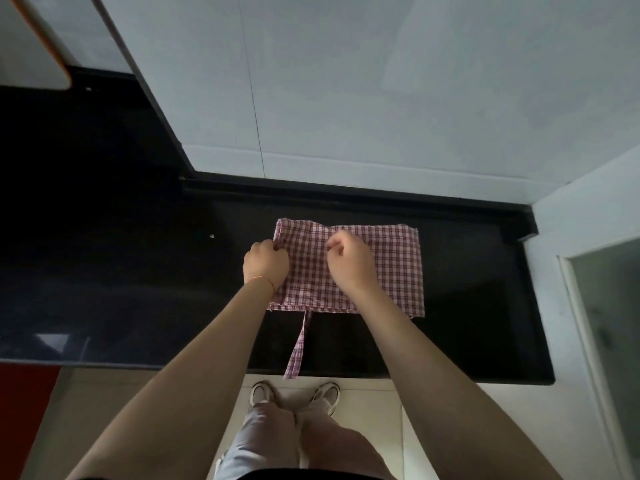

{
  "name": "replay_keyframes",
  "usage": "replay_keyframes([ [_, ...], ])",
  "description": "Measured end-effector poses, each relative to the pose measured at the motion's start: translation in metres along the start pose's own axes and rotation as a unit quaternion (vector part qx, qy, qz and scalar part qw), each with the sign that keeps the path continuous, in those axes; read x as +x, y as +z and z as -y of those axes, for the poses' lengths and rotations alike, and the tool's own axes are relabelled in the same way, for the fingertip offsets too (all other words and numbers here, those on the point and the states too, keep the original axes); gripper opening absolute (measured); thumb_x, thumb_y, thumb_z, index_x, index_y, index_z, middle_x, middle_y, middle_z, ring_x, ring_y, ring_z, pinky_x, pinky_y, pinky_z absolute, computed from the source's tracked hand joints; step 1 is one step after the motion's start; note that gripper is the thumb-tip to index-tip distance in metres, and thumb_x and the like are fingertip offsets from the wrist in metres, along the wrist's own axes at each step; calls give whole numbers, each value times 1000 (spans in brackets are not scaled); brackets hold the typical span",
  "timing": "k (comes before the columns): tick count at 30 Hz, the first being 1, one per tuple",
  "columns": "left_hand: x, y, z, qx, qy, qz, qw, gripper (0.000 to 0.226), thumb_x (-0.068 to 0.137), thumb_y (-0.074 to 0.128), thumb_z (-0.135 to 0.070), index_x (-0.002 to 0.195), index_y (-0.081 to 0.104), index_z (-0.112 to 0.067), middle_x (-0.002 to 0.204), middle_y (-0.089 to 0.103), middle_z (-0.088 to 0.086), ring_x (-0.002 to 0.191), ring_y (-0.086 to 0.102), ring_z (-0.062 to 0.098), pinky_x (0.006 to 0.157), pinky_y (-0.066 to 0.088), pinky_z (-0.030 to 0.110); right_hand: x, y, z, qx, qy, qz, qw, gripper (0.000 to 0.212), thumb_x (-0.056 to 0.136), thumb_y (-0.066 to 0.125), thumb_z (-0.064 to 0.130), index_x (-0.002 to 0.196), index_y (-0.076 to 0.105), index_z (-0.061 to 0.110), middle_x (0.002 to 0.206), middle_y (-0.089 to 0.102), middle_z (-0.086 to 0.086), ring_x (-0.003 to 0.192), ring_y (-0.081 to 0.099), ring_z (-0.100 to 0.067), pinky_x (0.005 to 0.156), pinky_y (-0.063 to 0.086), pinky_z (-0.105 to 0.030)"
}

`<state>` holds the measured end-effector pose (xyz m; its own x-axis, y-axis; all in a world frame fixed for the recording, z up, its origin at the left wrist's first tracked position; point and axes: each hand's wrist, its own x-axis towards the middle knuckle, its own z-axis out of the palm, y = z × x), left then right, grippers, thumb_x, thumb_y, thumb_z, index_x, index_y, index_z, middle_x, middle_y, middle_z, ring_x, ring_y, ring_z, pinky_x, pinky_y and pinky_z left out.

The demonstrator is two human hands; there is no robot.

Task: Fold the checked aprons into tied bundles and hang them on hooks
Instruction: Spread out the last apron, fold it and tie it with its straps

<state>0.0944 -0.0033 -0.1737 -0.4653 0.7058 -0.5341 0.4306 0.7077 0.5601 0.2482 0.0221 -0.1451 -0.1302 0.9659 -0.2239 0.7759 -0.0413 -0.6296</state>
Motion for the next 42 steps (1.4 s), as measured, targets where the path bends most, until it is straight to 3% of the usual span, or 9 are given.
replay_keyframes([
  [5, -10, 3, 0, 6, 38, -88, 995, 33, 94, 46, -6, 127, 44, -3, 124, 52, 17, 106, 55, 31, 86, 47, 38, 1, -8, -51, -235, -40, -138, 961, 38, 93, 61, 23, 130, 57, 16, 139, 52, -7, 136, 42, -26, 115, 32, -48],
  [8, -18, 14, 4, 107, 220, -241, 939, 46, 79, 52, 3, 124, 51, -2, 126, 53, 19, 112, 54, 36, 93, 46, 47, -1, -3, -65, -254, -80, -139, 954, 48, 95, 56, 23, 142, 49, 15, 153, 43, -10, 146, 32, -29, 119, 27, -53],
  [11, -25, 35, 2, 247, 418, -139, 863, 45, 91, 48, -14, 135, 53, -12, 148, 47, 14, 140, 39, 33, 118, 26, 52, -2, 10, -64, -253, -154, -85, 951, 53, 101, 43, 27, 152, 38, 14, 161, 31, -9, 151, 23, -27, 122, 20, -50],
  [14, -16, 44, 16, 333, 359, -24, 871, 57, 104, 21, -47, 158, 13, -31, 167, 2, 4, 153, -6, 25, 122, -9, 44, 0, 20, -73, -280, -183, -26, 942, 53, 107, 27, 34, 157, 28, 15, 164, 23, -6, 154, 13, -22, 125, 11, -46],
  [18, -3, 49, 37, 375, 288, -56, 879, 70, 94, 13, -71, 153, -13, -45, 164, -22, 7, 150, -22, 30, 117, -16, 55, 3, 14, -107, -300, -124, -22, 946, 59, 107, 17, 43, 159, 16, 16, 166, 14, -6, 154, 6, -20, 126, 4, -41],
  [27, -2, 52, 38, 360, 265, -78, 891, 76, 89, 7, -77, 155, -11, -44, 162, -24, 12, 148, -26, 35, 121, -6, 58, 6, -19, -126, -217, 108, -108, 964, 70, 104, 16, 51, 158, 14, 5, 165, 15, -16, 153, 12, -30, 124, 14, -49],
  [31, -4, 54, 35, 368, 262, -79, 889, 76, 89, 5, -77, 154, -14, -44, 162, -25, 13, 148, -26, 36, 121, -5, 58, 4, -36, -113, -237, 152, -114, 953, 66, 100, 37, 56, 139, 43, 3, 140, 47, -19, 127, 46, -31, 104, 39, -44],
  [35, -8, 55, 29, 387, 233, -62, 890, 76, 89, 6, -75, 154, -17, -42, 161, -26, 15, 147, -27, 38, 119, -5, 61, 14, -64, -93, 120, 333, -9, 935, 58, 88, 71, 43, 129, 48, 11, 117, 57, -4, 109, 59, -26, 86, 47, -36],
  [42, -37, 66, -14, 397, 362, 29, 843, 78, 92, 25, -73, 155, -8, -40, 166, -15, 2, 151, -18, 32, 120, -3, 60, 20, -95, -79, 100, 260, 59, 958, 39, 85, 76, 23, 120, 61, 14, 120, 64, -5, 106, 62, -22, 80, 45, -31],
])
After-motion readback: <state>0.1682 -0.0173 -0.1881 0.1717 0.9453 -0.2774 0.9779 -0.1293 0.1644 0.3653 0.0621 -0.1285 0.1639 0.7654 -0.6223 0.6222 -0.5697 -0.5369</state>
